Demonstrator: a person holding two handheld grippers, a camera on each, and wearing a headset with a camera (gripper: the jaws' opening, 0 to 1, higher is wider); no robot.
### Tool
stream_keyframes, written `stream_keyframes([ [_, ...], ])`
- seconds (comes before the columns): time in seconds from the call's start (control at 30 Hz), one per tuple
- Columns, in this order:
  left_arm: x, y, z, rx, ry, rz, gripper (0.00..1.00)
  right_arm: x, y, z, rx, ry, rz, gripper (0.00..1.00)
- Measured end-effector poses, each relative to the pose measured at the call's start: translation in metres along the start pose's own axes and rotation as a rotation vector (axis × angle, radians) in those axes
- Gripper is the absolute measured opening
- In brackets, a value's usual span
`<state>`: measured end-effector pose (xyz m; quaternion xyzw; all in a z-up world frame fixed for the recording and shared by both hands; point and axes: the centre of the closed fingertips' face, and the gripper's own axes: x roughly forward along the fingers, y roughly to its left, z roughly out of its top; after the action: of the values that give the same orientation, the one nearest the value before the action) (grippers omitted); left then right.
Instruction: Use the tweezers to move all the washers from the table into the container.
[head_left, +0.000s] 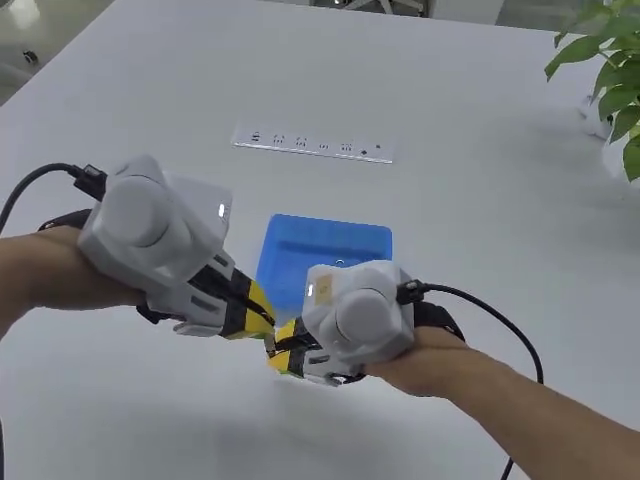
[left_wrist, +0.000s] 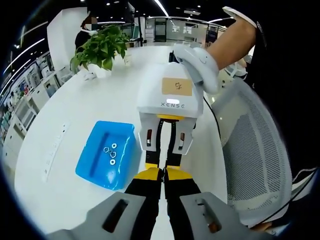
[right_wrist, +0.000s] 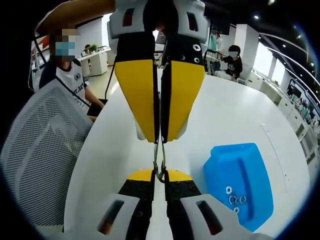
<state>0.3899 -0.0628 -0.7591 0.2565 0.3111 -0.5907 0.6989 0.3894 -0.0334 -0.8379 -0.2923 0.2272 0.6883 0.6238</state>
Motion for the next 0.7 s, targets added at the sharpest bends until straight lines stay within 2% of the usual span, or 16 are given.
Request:
stream_keyframes([
  [0.3,-0.010,0.004,0.014,0.015,0.000,0.003,0.06,-0.013,-0.007,0.011,-0.025,-0.005,-0.019,0.09],
  [0.7,-0.020,0.018,0.033,0.053,-0.006,0.023,0.06,-0.030,-0.026,0.021,-0.050,-0.009,-0.061,0.09],
])
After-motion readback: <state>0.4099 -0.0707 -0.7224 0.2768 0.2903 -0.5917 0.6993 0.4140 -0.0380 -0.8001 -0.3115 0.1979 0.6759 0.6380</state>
